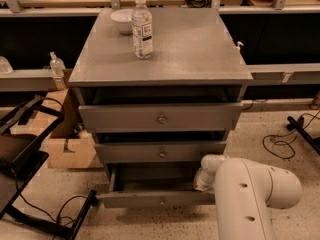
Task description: Open bottom drawer
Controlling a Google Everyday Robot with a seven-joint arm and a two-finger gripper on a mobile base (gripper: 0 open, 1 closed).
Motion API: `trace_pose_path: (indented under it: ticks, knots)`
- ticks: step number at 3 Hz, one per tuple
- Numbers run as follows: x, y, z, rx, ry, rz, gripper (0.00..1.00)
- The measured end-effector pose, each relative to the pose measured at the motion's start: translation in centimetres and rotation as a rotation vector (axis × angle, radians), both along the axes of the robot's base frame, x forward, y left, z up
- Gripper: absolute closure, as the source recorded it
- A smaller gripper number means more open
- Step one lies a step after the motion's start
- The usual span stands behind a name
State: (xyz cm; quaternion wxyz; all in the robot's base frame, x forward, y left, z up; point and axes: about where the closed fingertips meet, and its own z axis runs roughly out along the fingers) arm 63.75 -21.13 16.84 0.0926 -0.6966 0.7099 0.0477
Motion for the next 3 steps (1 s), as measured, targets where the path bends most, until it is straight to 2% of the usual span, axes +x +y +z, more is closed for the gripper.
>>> trace_pose_path:
  ticks: [3]
  knots:
    - [0.01,0.0,-0.01,0.0,0.0,0.0,0.12]
